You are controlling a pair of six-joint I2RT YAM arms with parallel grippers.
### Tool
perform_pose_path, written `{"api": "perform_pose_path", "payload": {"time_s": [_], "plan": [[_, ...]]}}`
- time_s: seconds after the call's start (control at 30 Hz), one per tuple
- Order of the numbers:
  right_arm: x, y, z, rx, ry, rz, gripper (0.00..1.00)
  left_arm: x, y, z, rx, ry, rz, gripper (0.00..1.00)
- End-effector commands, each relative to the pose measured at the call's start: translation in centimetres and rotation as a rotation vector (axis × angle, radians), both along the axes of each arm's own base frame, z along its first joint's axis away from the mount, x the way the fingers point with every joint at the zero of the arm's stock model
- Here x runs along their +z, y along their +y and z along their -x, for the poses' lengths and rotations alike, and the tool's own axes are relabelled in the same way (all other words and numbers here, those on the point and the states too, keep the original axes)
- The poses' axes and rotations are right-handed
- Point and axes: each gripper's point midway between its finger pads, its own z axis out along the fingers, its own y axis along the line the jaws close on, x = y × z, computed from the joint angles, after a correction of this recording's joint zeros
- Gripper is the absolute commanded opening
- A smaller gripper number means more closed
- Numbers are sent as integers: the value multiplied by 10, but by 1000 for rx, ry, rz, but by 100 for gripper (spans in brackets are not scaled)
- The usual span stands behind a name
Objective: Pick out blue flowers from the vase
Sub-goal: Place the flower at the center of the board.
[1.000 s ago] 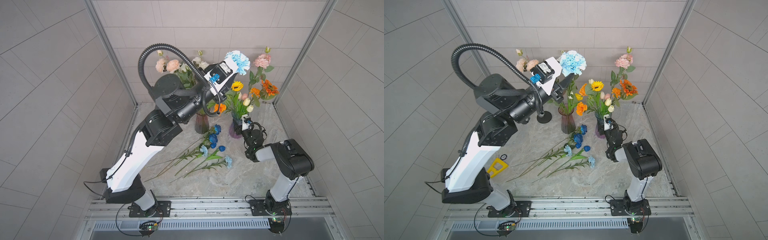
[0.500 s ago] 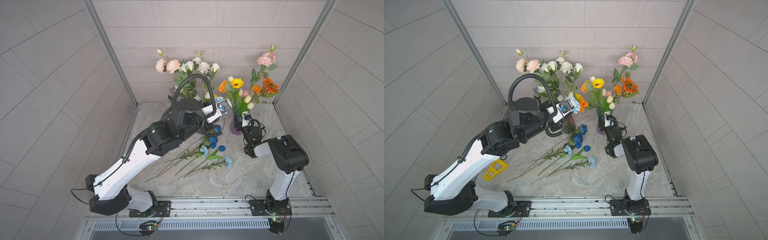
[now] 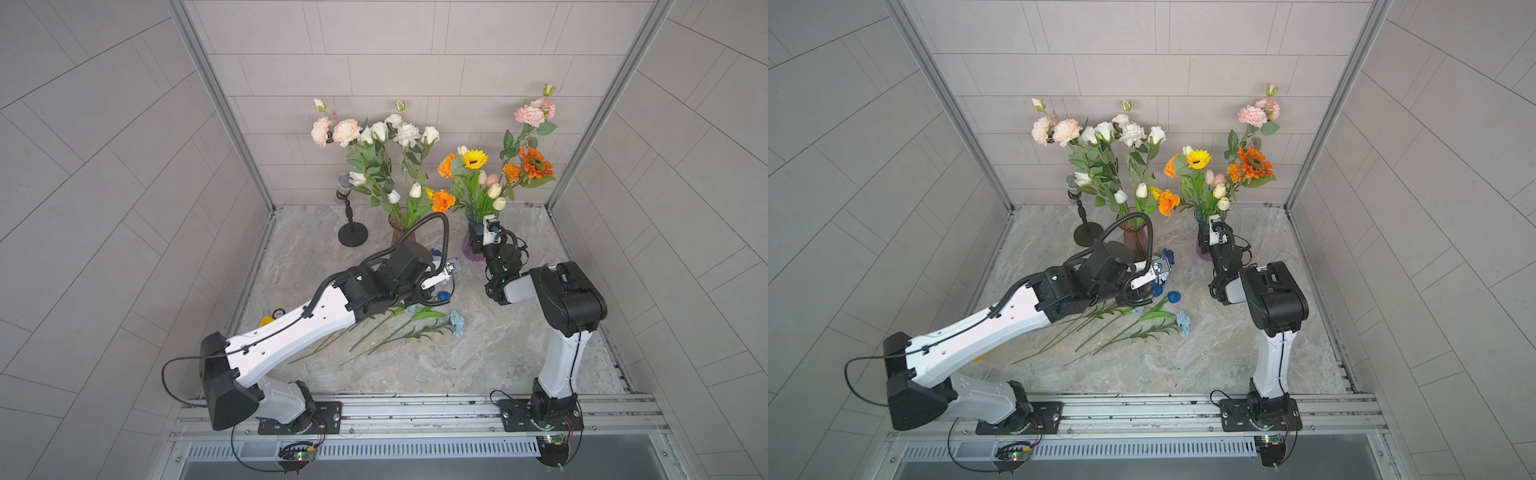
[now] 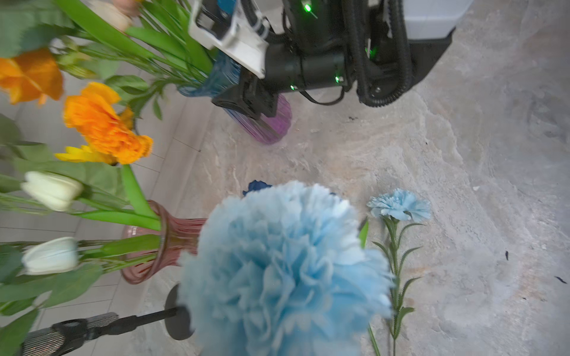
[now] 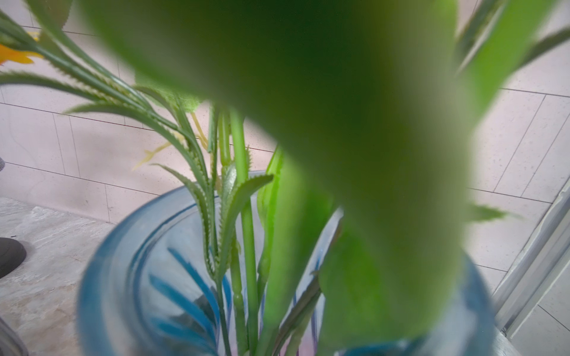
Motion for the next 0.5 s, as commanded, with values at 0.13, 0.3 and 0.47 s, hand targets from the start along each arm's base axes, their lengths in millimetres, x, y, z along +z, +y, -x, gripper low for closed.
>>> {"api": "perform_pose_path", "payload": {"time_s": [0.13,0.3,0.47], "plan": [[-8,-4,-13,-28,-6,34,63,-46,-25,-2,-71,91,-57,33],[-14,-8,-20,-42,-1,36,63,-77,-30,2,-103,162,-134,30],[-14,-9,-26,-46,-8,37,63,-103,-29,1,-77,207,-181,31]]}}
